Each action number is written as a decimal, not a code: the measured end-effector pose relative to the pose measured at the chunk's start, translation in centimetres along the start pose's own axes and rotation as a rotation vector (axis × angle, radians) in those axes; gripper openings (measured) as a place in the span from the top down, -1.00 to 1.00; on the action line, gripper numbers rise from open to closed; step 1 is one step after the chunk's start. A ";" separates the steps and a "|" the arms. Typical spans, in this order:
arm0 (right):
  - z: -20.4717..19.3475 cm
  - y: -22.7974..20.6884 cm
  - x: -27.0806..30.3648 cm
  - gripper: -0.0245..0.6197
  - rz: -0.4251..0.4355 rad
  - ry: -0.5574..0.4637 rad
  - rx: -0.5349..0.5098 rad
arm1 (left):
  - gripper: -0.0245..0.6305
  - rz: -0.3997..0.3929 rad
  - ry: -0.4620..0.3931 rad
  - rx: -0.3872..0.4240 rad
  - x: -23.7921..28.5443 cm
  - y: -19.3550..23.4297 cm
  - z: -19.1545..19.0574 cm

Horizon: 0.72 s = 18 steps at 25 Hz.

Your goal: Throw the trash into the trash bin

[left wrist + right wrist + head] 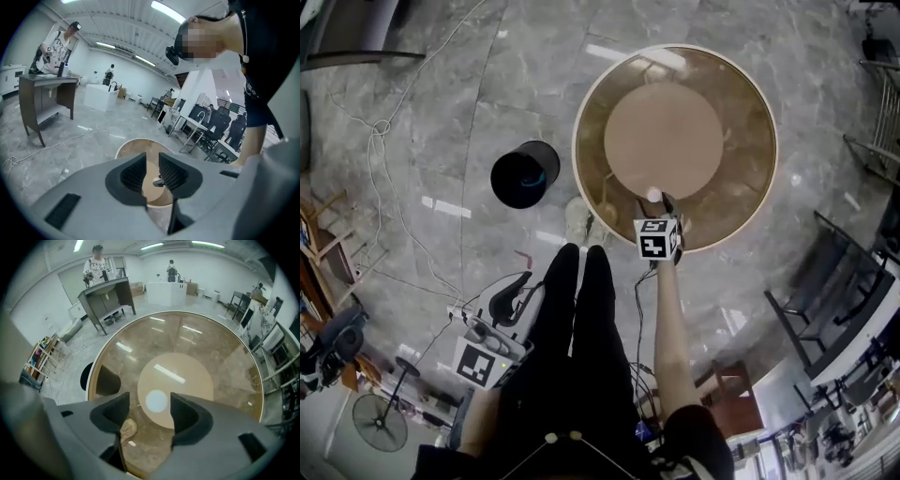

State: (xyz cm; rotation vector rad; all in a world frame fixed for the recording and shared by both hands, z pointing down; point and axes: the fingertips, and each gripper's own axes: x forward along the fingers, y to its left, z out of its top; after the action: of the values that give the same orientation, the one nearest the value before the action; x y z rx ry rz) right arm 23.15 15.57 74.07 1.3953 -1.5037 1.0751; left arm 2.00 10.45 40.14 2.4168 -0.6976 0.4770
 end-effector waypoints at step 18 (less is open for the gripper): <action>0.4 -1.4 0.4 0.38 -0.028 -0.028 0.017 | 0.66 -0.051 0.023 0.012 3.5 -1.9 0.9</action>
State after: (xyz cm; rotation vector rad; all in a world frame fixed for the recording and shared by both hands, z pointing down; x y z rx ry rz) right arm 24.54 15.03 74.38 1.4443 -1.4938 1.0572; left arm 6.04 9.93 40.32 2.4302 -0.6228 0.4891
